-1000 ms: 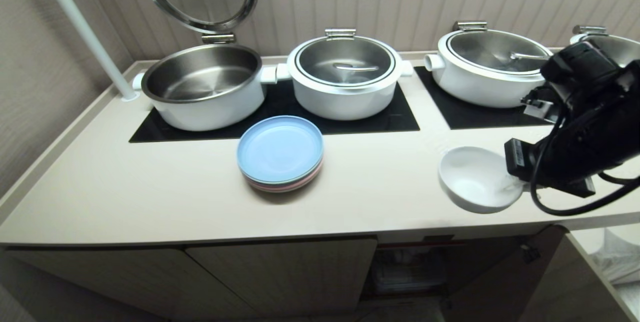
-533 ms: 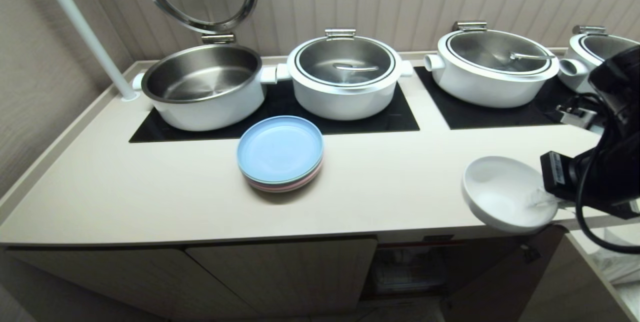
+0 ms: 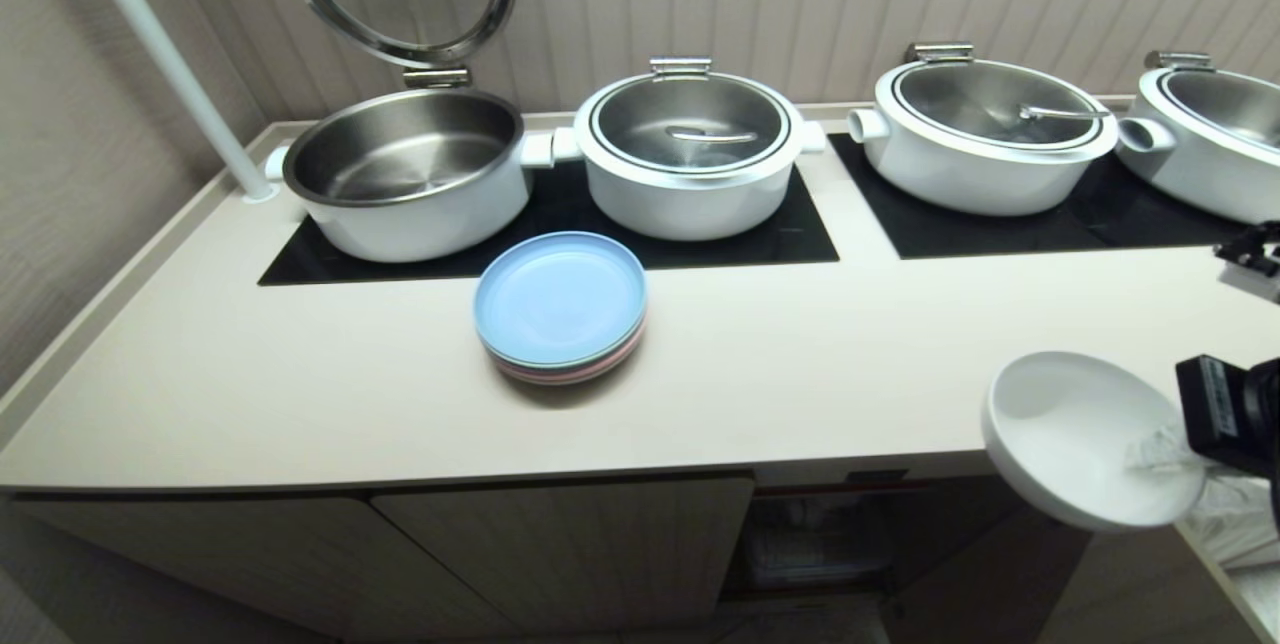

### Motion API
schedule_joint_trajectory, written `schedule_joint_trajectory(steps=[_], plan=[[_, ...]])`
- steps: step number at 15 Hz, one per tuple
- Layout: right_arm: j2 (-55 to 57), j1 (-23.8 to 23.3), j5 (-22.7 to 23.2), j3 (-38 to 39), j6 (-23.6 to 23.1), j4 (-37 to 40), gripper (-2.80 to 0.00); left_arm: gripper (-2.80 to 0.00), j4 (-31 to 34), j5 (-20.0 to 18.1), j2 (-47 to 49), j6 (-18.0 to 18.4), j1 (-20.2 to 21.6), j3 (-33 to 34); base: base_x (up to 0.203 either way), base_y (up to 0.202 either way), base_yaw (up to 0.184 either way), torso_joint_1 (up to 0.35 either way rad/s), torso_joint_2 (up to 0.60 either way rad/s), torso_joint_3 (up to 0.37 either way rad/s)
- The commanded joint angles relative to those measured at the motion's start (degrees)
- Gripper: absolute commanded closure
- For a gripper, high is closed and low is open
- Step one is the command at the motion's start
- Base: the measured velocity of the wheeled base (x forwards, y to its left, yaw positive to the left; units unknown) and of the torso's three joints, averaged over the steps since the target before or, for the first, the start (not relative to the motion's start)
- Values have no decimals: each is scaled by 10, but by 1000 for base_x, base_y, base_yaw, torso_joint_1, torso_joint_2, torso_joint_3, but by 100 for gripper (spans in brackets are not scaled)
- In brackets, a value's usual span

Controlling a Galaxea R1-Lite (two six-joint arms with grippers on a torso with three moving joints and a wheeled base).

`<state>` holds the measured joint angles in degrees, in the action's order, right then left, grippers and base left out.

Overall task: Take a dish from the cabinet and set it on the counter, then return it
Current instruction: Put it back into the cabinet

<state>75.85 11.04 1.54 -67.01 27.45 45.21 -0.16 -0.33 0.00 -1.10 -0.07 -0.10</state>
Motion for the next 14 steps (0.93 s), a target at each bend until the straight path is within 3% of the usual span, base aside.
schedule_joint_trajectory(steps=[1, 14], plan=[[-40, -1, 1, 29, 1, 2, 0, 0, 0, 0, 0, 0, 0, 0, 0, 0, 0, 0, 0, 0], [-161, -22, 11, 151, 1, 1, 0, 0, 0, 0, 0, 0, 0, 0, 0, 0, 0, 0, 0, 0]])
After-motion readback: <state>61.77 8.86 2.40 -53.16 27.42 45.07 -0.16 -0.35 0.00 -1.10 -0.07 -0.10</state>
